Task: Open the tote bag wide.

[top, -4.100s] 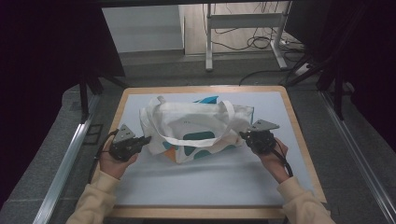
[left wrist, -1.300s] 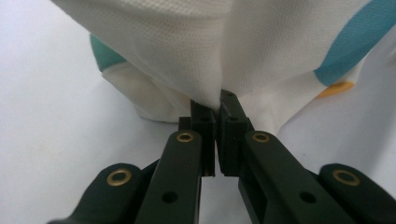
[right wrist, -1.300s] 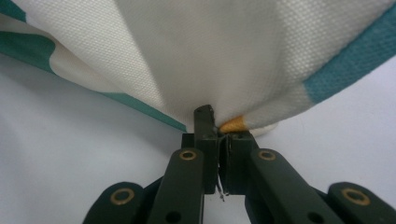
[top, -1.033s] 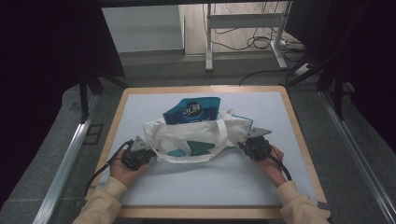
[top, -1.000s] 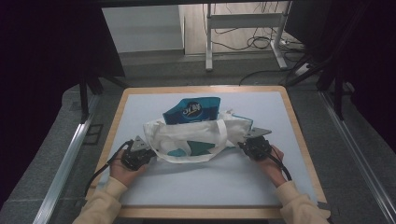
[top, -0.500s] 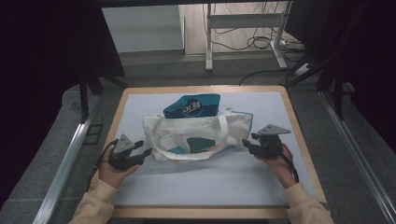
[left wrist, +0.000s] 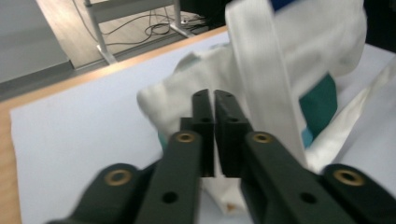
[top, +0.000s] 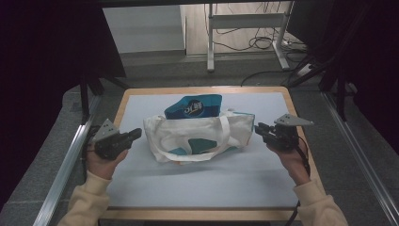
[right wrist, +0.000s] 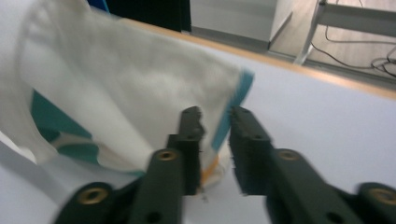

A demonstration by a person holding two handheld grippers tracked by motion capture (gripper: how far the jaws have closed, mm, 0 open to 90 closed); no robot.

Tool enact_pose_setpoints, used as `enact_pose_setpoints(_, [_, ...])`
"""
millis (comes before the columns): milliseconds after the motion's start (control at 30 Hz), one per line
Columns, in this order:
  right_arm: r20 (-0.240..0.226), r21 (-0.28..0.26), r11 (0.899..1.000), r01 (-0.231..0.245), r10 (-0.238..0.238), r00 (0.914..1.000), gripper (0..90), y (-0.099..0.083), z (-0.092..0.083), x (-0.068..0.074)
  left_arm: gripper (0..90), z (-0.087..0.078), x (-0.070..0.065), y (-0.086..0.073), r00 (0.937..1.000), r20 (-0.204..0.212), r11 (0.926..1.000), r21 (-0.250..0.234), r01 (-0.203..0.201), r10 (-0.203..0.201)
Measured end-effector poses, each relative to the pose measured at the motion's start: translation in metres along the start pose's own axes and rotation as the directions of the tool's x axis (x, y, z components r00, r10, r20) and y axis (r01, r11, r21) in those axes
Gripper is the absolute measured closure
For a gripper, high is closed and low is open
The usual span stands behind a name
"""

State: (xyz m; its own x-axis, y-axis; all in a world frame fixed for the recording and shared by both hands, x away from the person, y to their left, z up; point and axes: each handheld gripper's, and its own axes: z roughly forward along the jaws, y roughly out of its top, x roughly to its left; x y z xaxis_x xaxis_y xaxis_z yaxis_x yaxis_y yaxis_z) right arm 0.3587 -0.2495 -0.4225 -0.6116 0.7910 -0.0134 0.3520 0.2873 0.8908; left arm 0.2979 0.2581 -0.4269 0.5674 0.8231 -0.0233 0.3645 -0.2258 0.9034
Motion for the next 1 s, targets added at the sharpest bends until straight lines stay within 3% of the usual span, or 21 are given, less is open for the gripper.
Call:
enact_pose_setpoints(100, [-0.001, -0.023, 0.999, 0.025, -0.025, 0.9997, 87.2, 0.02, 0.001, 0.002, 90.0, 0.01, 0.003, 0.018, 0.9999, 0.01, 0.9999, 0.014, -0.004, 0.004])
enact_pose_setpoints(133, [-0.006, -0.034, 0.998, 0.045, -0.045, 0.999, 88.5, 0.035, 0.004, 0.005, 90.0, 0.014, 0.004, 0.024, 0.9999, 0.014, 0.9998, 0.02, -0.005, 0.005])
enact_pose_setpoints(233, [-0.009, -0.037, 0.998, 0.057, -0.057, 0.9983, 88.6, 0.049, 0.009, 0.007, 90.0, 0.03, 0.007, 0.039, 0.9999, 0.009, 0.9987, 0.05, -0.006, 0.006])
enact_pose_setpoints(333, [-0.028, -0.026, 0.999, 0.046, -0.047, 0.9985, 88.6, 0.065, 0.021, 0.013, 90.0, 0.044, 0.011, 0.047, 0.9997, 0.019, 0.9973, 0.071, 0.017, -0.018])
enact_pose_setpoints(400, [-0.031, -0.003, 0.998, 0.07, -0.07, 0.997, 88.6, 0.073, 0.034, 0.019, 90.0, 0.052, 0.014, 0.048, 0.9991, 0.024, 0.9962, 0.081, 0.032, -0.034])
enact_pose_setpoints(600, [-0.049, 0.05, 0.995, 0.086, -0.084, 0.9953, 88.7, 0.076, 0.057, 0.025, 90.0, 0.059, 0.016, 0.045, 0.9991, 0.027, 0.9927, 0.116, 0.031, -0.034])
enact_pose_setpoints(800, [-0.075, 0.1, 0.991, 0.091, -0.083, 0.9937, 88.7, 0.065, 0.068, 0.027, 90.0, 0.056, 0.014, 0.037, 0.9983, 0.044, 0.9909, 0.131, 0.031, -0.037])
enact_pose_setpoints(1000, [-0.103, 0.124, 0.988, 0.093, -0.08, 0.9914, 88.8, 0.052, 0.069, 0.031, 90.0, 0.056, 0.011, 0.022, 0.9971, 0.065, 0.9869, 0.158, 0.03, -0.041])
